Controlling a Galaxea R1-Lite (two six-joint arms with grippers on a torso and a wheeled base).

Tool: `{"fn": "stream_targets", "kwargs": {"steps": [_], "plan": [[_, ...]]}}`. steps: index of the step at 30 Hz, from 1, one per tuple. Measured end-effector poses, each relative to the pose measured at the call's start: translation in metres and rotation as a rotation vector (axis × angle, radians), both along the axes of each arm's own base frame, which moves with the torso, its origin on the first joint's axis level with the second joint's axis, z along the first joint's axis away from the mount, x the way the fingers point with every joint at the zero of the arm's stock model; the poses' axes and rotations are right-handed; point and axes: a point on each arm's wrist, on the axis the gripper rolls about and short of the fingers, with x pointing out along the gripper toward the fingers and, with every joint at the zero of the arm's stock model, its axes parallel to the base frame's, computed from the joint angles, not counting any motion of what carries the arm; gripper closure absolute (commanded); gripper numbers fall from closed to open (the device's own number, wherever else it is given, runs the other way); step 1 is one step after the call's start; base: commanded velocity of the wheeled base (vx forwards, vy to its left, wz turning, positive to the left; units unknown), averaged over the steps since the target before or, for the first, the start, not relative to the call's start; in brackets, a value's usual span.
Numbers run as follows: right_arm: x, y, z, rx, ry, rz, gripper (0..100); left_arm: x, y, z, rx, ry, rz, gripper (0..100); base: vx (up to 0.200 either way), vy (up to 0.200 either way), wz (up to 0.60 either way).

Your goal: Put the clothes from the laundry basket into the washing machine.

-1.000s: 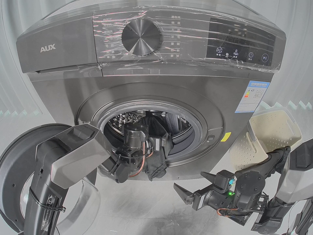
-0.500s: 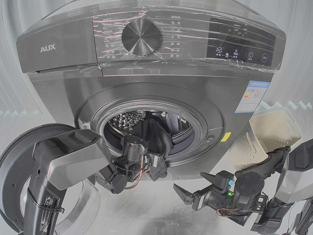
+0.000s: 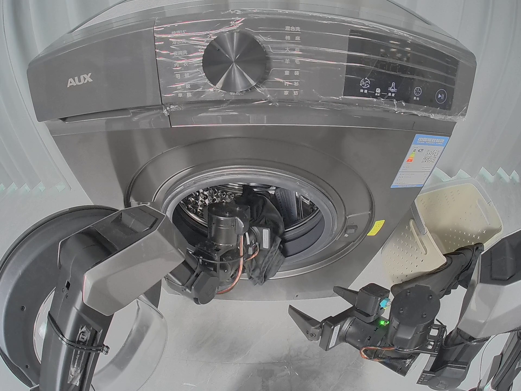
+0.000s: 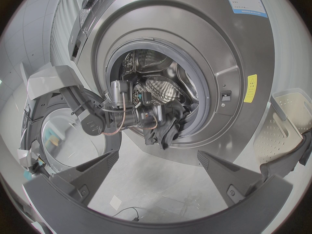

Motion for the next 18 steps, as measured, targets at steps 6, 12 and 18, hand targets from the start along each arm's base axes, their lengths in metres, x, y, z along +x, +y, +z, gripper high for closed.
{"fn": "stream_targets", "kwargs": {"steps": [6,12,18], "plan": [[0.000,0.000,0.000,0.000,0.000,0.000,0,0.021,-0.011,0.030,-0.097,-0.120,0.041,100,0.000,0.000,0.00],[0.000,0.000,0.000,0.001,0.000,-0.001,0,0.039,-0.015,0.045,-0.153,-0.202,0.073,0,0.000,0.000,0.00],[0.001,0.000,0.000,0.001,0.000,-0.002,0,0.039,-0.013,0.034,-0.134,-0.177,0.080,0,0.000,0.000,0.00]]}}
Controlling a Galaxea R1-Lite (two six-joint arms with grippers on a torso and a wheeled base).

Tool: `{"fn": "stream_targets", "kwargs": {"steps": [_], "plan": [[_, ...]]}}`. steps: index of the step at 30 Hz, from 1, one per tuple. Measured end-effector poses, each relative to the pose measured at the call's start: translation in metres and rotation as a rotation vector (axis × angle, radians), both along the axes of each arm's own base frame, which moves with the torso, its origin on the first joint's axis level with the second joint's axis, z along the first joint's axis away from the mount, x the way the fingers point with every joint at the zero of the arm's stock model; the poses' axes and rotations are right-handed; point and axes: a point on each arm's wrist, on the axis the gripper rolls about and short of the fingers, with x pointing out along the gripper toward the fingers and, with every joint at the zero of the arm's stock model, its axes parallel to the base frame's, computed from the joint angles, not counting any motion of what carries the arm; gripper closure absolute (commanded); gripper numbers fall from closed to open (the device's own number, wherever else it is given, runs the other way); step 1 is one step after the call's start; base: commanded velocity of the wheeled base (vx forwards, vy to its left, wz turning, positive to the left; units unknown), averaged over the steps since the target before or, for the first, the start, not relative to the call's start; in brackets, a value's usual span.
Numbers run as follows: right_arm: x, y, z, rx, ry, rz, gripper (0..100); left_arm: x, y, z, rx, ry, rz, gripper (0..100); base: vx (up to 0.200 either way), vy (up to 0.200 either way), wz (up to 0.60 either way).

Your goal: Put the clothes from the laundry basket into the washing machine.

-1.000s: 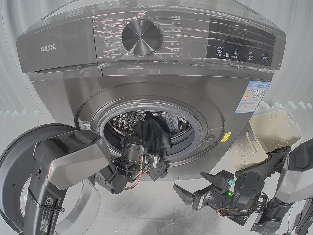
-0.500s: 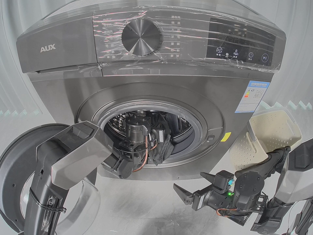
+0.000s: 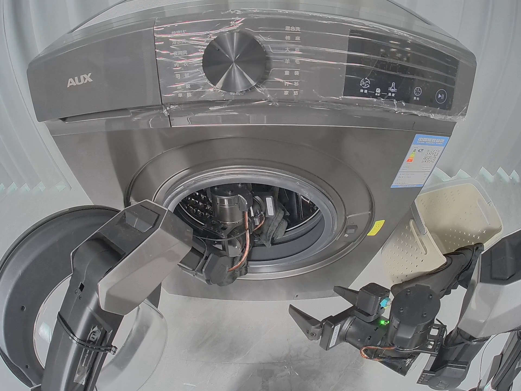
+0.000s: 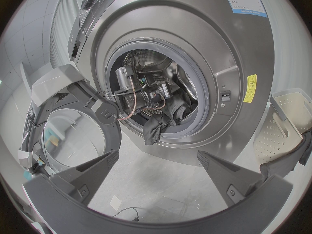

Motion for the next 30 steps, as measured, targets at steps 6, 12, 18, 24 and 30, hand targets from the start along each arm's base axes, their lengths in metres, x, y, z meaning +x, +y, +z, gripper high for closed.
{"fn": "stream_targets", "kwargs": {"steps": [6,12,18,24,30], "plan": [[0.000,0.000,0.000,0.000,0.000,0.000,0,-0.021,0.009,-0.025,0.106,0.139,-0.012,0,0.000,0.000,0.00],[0.000,0.000,0.000,0.000,0.000,0.002,0,-0.049,0.023,-0.037,0.232,0.272,-0.031,0,0.000,0.000,0.00],[0.000,0.000,0.000,0.000,0.000,0.002,0,-0.069,0.034,-0.044,0.297,0.345,-0.046,0,0.000,0.000,0.00],[0.000,0.000,0.000,0.000,0.000,0.002,0,-0.079,0.037,-0.054,0.324,0.381,-0.052,100,0.000,0.000,0.00],[0.000,0.000,0.000,0.000,0.000,0.001,0,-0.076,0.038,-0.060,0.326,0.387,-0.047,100,0.000,0.000,0.00]]}}
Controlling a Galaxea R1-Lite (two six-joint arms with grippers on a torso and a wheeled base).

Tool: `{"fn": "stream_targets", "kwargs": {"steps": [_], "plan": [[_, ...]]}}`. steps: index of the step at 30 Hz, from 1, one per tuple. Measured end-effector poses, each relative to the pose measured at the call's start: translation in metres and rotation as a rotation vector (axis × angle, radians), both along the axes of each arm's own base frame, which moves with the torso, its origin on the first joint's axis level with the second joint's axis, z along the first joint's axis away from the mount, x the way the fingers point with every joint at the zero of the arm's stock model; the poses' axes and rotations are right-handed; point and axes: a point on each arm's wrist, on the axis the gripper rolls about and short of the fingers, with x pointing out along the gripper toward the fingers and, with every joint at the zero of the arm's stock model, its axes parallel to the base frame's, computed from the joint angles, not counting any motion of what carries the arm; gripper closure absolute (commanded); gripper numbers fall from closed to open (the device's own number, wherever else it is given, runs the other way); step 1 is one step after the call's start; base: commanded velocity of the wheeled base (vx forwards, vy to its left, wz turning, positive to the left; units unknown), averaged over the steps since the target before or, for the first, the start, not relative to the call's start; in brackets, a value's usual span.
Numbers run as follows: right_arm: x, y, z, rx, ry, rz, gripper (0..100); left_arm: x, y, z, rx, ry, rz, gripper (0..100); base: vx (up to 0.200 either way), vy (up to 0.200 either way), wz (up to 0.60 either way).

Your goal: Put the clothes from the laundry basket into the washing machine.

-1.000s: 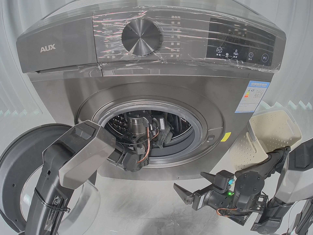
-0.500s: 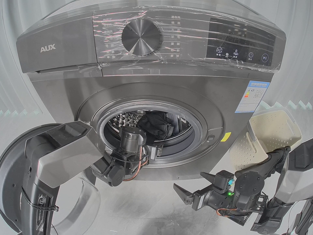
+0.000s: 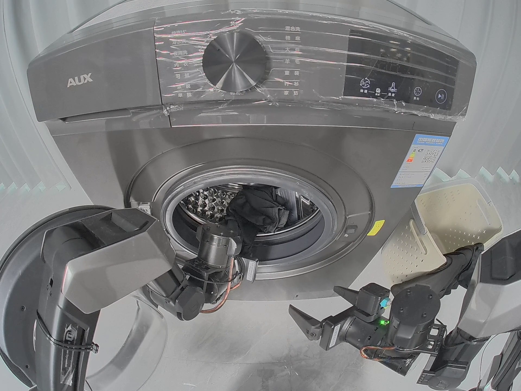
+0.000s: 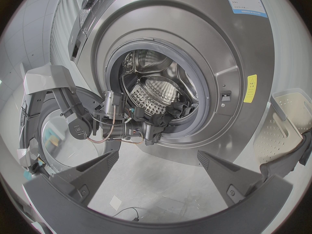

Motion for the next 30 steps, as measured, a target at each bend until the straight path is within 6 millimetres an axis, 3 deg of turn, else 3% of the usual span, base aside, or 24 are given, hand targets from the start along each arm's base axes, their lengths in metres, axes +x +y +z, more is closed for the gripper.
{"fn": "stream_targets", "kwargs": {"steps": [7,21,30], "plan": [[0.000,0.000,0.001,0.003,-0.002,-0.001,0,0.010,-0.005,0.006,-0.042,-0.043,0.004,100,0.000,0.000,0.00],[0.000,0.000,0.001,0.005,-0.004,0.000,0,0.051,-0.034,0.059,-0.313,-0.285,0.027,100,0.000,0.000,0.00],[0.001,0.000,0.001,0.006,-0.003,-0.004,0,0.080,-0.042,0.066,-0.362,-0.410,0.041,100,0.000,0.000,0.00]]}}
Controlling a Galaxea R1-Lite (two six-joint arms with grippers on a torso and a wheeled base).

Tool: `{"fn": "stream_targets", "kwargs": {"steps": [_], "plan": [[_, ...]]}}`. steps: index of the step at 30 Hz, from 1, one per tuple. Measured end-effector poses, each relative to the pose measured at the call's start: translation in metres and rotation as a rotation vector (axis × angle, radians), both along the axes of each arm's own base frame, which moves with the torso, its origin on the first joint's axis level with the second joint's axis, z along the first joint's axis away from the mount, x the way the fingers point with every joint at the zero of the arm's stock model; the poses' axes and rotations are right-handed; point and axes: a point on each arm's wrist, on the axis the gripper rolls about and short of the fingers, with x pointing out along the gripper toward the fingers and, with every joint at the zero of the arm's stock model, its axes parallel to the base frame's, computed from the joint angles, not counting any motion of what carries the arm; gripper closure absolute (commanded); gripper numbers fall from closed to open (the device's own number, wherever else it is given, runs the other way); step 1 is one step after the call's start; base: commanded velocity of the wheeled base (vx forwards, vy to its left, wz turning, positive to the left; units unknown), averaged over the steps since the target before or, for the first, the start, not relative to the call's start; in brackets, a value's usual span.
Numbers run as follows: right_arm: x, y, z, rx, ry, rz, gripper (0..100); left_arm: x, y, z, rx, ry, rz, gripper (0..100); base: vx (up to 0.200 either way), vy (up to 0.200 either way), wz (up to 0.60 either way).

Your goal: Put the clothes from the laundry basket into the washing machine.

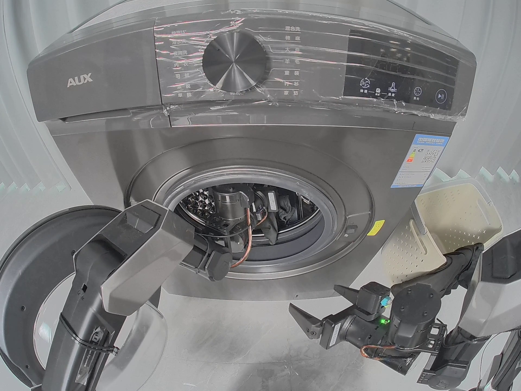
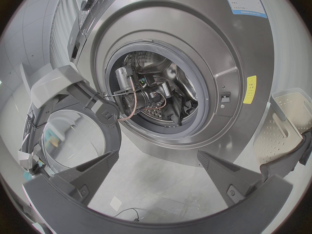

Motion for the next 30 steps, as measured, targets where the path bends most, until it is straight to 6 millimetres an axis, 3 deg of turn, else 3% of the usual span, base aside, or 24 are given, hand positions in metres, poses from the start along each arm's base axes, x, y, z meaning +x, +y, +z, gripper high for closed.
{"fn": "stream_targets", "kwargs": {"steps": [12,24,25,30], "plan": [[0.001,-0.001,0.000,0.000,0.000,-0.003,0,0.034,0.004,0.008,-0.046,-0.094,0.087,100,0.000,0.000,0.00],[0.001,-0.001,-0.001,-0.001,0.003,-0.004,0,0.052,0.017,0.004,-0.062,-0.124,0.149,100,0.000,0.000,0.00],[0.001,0.000,-0.001,-0.001,0.003,-0.003,0,0.053,0.017,0.003,-0.062,-0.123,0.150,0,0.000,0.000,0.00],[0.001,-0.001,-0.001,-0.002,0.003,-0.004,0,0.050,0.012,0.002,-0.062,-0.120,0.140,0,0.000,0.000,0.00]]}}
